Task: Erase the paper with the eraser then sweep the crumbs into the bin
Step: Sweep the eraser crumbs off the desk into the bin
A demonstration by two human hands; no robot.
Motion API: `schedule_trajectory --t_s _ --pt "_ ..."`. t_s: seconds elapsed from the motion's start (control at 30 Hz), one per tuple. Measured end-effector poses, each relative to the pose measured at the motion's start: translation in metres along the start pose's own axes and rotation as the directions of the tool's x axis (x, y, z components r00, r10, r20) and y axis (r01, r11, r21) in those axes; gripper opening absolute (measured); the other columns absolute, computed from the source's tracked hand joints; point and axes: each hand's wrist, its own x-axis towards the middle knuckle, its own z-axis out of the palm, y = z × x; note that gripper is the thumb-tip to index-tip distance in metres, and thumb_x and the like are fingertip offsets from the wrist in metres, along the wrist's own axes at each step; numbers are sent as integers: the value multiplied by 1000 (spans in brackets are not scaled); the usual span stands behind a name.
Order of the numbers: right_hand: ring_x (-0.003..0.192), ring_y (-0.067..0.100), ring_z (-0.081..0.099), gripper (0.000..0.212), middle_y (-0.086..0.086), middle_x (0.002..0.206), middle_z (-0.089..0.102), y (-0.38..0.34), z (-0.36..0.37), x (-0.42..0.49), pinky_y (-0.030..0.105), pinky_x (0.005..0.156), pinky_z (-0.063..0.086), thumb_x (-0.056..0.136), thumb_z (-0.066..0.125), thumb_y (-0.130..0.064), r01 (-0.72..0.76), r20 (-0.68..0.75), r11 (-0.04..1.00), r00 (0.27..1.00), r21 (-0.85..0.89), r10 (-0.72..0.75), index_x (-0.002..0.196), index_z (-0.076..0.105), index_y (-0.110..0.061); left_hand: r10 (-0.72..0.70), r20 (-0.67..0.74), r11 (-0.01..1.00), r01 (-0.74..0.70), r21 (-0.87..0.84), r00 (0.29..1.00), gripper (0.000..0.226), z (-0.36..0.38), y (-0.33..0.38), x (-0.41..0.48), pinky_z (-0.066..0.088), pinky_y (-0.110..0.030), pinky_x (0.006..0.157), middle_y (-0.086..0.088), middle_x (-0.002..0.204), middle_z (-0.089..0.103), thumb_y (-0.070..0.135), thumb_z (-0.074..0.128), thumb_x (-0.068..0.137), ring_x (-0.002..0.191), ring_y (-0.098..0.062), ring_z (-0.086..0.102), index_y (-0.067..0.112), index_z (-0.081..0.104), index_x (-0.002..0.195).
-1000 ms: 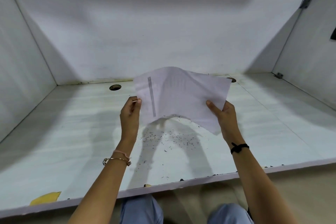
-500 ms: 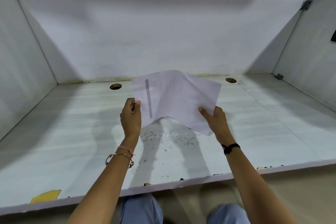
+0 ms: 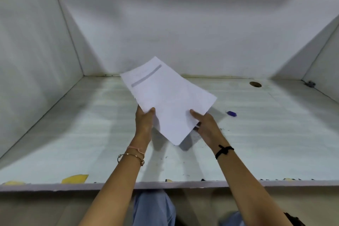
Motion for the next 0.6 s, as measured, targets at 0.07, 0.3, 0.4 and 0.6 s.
schedule_trajectory --t_s 0.07,0.3,0.4,0.6 --pt "109 24 64 39 6 123 66 -8 3 7 38 89 53 91 62 -26 6 -52 997 999 74 -2 128 56 -15 22 -62 998 -18 66 998 42 -25 9 8 47 -30 87 -8 123 61 -4 55 93 104 -22 57 5 52 134" --pt "91 19 68 53 1 99 69 -6 52 16 32 83 55 91 64 -15 121 288 906 958 -406 1 135 43 -34 10 -33 963 0 270 999 38 -117 32 29 49 -28 76 -6 110 63 -4 60 90 90 -24 59 7 59 127" --pt "99 29 66 46 8 104 65 27 93 19 42 89 54 89 61 -4 158 269 890 962 -429 -41 126 52 -29 124 -207 896 -20 445 970 45 -148 33 33 49 -38 90 -9 116 63 6 66 87 101 -29 60 15 52 128" --pt "112 20 54 29 -6 105 60 89 159 19 35 101 47 89 57 3 118 239 895 971 -430 -14 114 64 -10 521 -206 514 -112 851 828 51 -180 30 15 33 -51 109 -11 147 44 11 58 93 134 -31 42 15 44 142"
